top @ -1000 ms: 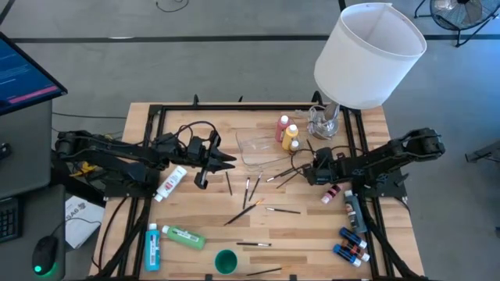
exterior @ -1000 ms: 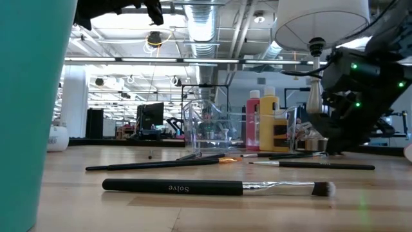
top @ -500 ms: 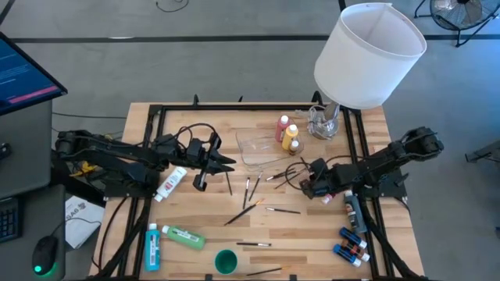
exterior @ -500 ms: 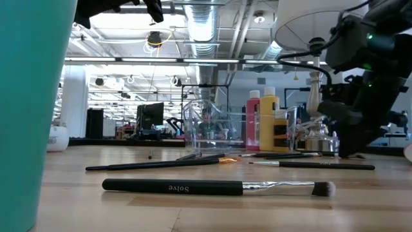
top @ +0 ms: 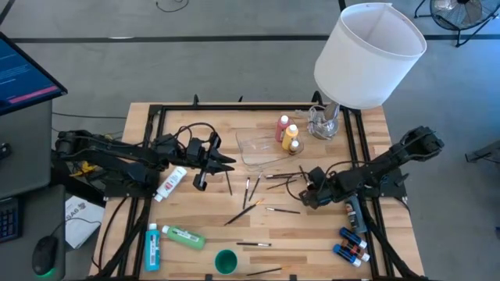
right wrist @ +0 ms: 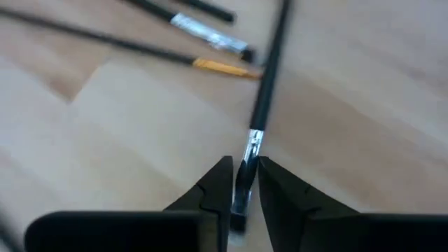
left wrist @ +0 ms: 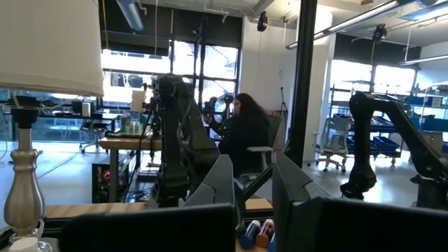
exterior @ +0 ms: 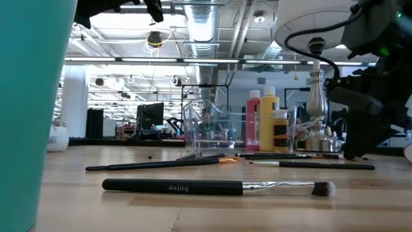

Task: Pick & Place Paint Supplies
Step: Put the silver paintbrush into the green cup

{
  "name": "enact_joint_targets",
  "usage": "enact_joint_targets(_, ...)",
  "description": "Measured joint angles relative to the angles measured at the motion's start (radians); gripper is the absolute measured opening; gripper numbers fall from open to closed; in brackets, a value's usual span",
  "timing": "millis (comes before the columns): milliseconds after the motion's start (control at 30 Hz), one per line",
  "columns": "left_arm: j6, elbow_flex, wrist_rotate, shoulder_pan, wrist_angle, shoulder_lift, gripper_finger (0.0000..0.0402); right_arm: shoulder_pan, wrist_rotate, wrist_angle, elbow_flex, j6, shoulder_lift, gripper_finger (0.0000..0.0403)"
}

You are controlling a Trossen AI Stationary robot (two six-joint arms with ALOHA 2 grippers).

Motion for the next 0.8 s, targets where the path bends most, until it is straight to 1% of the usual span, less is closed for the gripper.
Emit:
enact_joint_targets(67,0.0,0.0,0.0,0.0,0.0,0.0,0.0001,0.013,-0.029,0.0,0.017,-0.005,0.001,0.0072)
enact_joint_targets(167,0.0,0.0,0.0,0.0,0.0,0.0,0.0001,0.027,-0.03,-0.001,0.048,-0.034,0.001,0.0093)
enact_joint_targets(300,0.0,0.0,0.0,0.0,0.0,0.0,0.0001,0.04,-0.009,0.004,0.087,-0.1,0.001,0.0135)
enact_joint_targets(400,0.0,0.0,0.0,0.0,0.0,0.0,0.0001,0.041,-0.006,0.003,0.109,-0.126,0.001,0.0166)
enact_joint_targets(567,0.0,0.0,0.0,0.0,-0.001,0.0,0.0001,0.053,-0.014,-0.004,0.144,-0.219,0.0,0.021)
enact_joint_targets(700,0.0,0.0,0.0,0.0,-0.001,0.0,0.0001,0.07,-0.066,-0.103,0.179,-0.278,0.0,0.0228)
enact_joint_targets(800,0.0,0.0,0.0,0.0,-0.001,0.0,0.0001,0.088,-0.09,-0.215,0.195,-0.247,0.0,0.0228)
